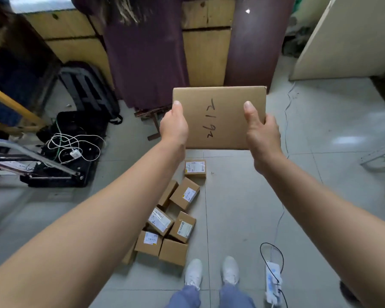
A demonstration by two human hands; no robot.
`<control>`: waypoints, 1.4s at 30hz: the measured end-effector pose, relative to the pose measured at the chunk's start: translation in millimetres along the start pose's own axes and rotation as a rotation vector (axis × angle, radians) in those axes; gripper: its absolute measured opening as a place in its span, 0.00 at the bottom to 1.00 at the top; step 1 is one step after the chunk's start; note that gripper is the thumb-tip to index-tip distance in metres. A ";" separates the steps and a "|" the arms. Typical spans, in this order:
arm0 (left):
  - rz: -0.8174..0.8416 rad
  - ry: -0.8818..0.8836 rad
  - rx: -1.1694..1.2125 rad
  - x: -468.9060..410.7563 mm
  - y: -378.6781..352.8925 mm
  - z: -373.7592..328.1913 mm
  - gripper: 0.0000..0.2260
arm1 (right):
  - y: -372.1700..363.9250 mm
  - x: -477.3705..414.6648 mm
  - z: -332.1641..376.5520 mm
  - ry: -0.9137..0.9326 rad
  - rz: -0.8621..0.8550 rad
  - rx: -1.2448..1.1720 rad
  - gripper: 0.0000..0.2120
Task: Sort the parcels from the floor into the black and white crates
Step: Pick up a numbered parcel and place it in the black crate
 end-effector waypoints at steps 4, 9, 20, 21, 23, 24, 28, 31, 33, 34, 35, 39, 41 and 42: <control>-0.072 -0.062 0.092 33.8 57.1 -46.3 0.16 | -15.8 56.7 44.6 0.089 0.121 -0.021 0.21; -0.220 -0.155 0.148 77.4 122.7 -88.8 0.16 | -35.3 111.0 79.9 0.179 0.317 -0.043 0.27; -0.711 -0.200 0.175 193.9 298.8 -79.6 0.14 | -126.9 256.5 94.1 0.362 0.715 0.140 0.25; -0.770 -0.196 0.164 209.2 320.4 -75.0 0.15 | -140.1 276.1 89.3 0.363 0.763 0.164 0.25; -0.876 -0.170 0.184 241.0 362.1 -65.3 0.16 | -166.2 317.9 77.6 0.367 0.859 0.202 0.24; -0.926 -0.147 0.194 257.8 383.5 -58.6 0.16 | -179.1 340.3 70.8 0.381 0.903 0.218 0.24; -1.098 -0.125 0.244 331.0 468.5 -25.0 0.17 | -226.3 441.3 34.6 0.397 1.075 0.289 0.26; -1.198 -0.104 0.257 389.3 529.8 4.5 0.22 | -253.9 523.5 1.3 0.395 1.211 0.329 0.26; -1.292 -0.092 0.293 428.3 569.2 23.2 0.24 | -271.4 576.0 -23.3 0.398 1.297 0.353 0.19; -1.340 -0.084 0.301 448.1 588.4 32.0 0.24 | -279.5 602.2 -36.1 0.405 1.330 0.369 0.16; -1.382 -0.081 0.299 466.7 606.9 40.6 0.23 | -287.0 627.7 -48.8 0.408 1.359 0.379 0.15; -1.491 -0.046 0.303 532.8 670.1 71.9 0.19 | -312.7 718.4 -97.3 0.419 1.450 0.424 0.23; -1.524 -0.025 0.325 558.1 697.1 88.1 0.20 | -325.0 756.0 -119.7 0.442 1.487 0.464 0.26; -1.538 -0.010 0.330 568.9 710.1 95.8 0.20 | -331.1 773.1 -129.6 0.453 1.504 0.488 0.26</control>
Point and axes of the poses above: each hand's wrist, its own x-axis away from the middle knuckle, its own y-axis out of the back of the hand, z = x × y, the point moved 5 cm from there along -x, towards the middle knuckle, and after that the axes turned 11 degrees about -y, right-handed, at the moved point
